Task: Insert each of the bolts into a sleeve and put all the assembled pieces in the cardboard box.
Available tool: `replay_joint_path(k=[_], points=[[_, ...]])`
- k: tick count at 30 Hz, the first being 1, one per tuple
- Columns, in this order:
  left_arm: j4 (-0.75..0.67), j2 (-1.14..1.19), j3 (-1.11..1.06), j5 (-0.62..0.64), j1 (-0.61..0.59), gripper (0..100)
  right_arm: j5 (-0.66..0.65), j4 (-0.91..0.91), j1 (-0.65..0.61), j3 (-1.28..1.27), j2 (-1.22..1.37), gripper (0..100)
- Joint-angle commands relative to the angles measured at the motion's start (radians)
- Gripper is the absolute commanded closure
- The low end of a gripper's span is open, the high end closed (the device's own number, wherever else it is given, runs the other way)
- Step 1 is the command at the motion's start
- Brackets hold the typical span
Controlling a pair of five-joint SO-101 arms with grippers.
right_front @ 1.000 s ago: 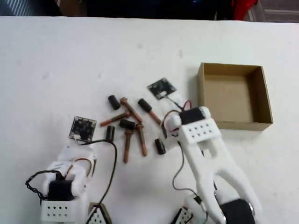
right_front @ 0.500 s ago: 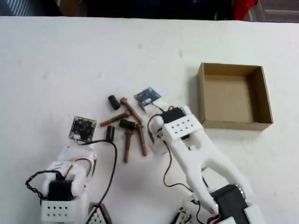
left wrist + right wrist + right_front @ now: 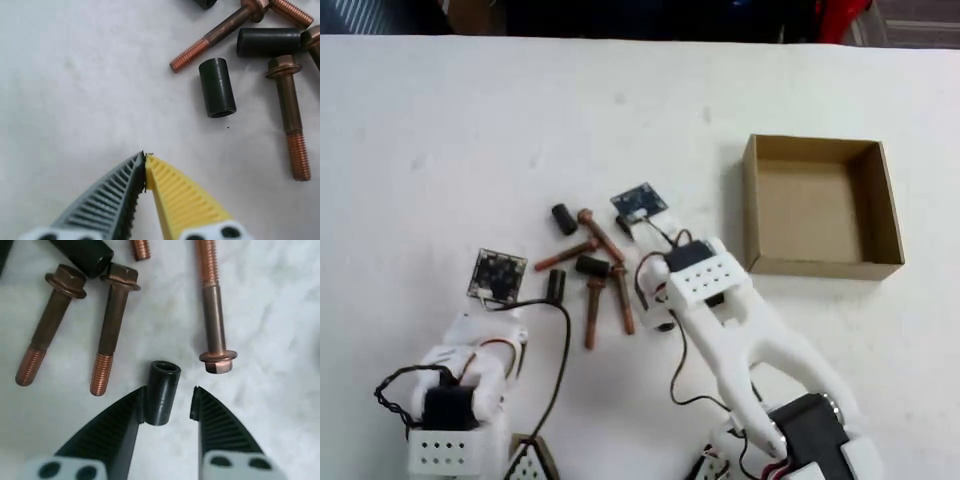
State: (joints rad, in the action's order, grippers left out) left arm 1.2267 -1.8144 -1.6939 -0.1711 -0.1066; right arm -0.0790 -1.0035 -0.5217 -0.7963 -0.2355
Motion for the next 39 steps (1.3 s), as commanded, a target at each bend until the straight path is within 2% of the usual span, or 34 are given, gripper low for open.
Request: replay_joint_path(k=[1,8,14,23,32,35,39], points=[[-0.020,-0.007,0.000,0.006,-0.013,98,0.011,0.074,-0.010,-0.028,-0.004,89.9],[-0.020,-0.007,0.000,0.006,-0.013,98,0.011,0.097,-0.012,-0.057,-0.002,90.0],[-0.018,-0.007,0.000,0.006,-0.013,98,0.011,0.176,-0.079,-0.137,-0.004,90.0],[-0.017,-0.007,0.000,0.006,-0.013,98,0.002,0.196,-0.084,-0.153,0.062,90.0],[-0.015,-0.007,0.000,0.006,-0.013,98,-0.002,0.102,-0.073,-0.021,0.196,91.3],[-0.015,-0.007,0.000,0.006,-0.013,98,-0.092,0.102,-0.044,-0.008,0.196,98.3],[-0.015,-0.007,0.000,0.006,-0.013,98,-0.160,0.099,0.013,-0.002,0.196,97.5]])
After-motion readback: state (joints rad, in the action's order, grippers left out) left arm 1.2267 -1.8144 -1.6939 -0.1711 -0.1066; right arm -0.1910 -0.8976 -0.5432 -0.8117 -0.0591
